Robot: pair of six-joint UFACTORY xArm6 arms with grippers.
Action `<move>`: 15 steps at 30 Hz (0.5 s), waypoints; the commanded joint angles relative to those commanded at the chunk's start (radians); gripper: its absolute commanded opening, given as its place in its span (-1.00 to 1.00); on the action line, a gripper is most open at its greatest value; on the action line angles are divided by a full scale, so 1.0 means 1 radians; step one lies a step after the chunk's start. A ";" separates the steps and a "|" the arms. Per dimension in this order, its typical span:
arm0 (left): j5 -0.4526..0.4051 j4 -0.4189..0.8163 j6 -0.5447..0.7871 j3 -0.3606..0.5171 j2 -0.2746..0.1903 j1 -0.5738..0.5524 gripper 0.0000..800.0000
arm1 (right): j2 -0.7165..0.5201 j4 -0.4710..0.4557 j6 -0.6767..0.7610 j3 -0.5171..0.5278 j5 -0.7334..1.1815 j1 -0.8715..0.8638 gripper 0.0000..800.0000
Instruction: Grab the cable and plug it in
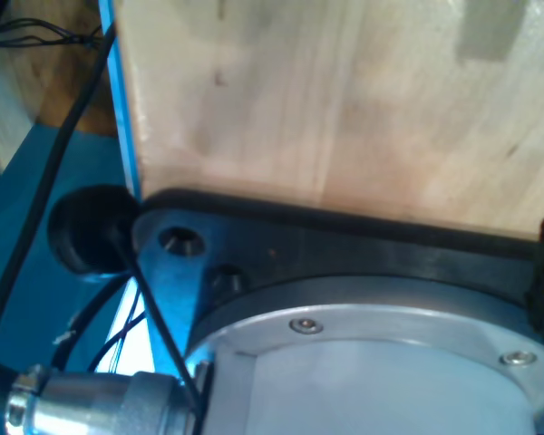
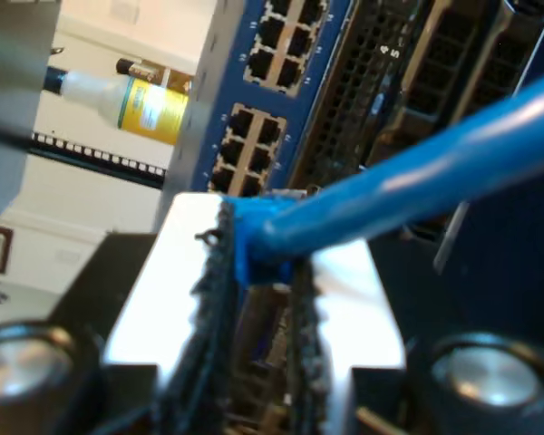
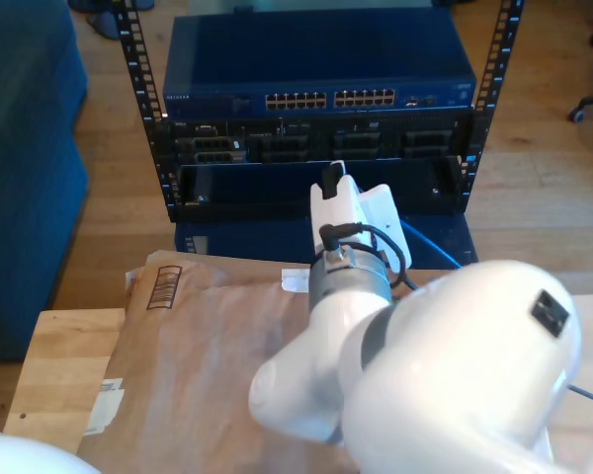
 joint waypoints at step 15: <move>0.000 0.000 0.000 0.000 0.000 0.000 1.00 | -0.064 -0.040 -0.080 -0.031 0.005 -0.012 -1.00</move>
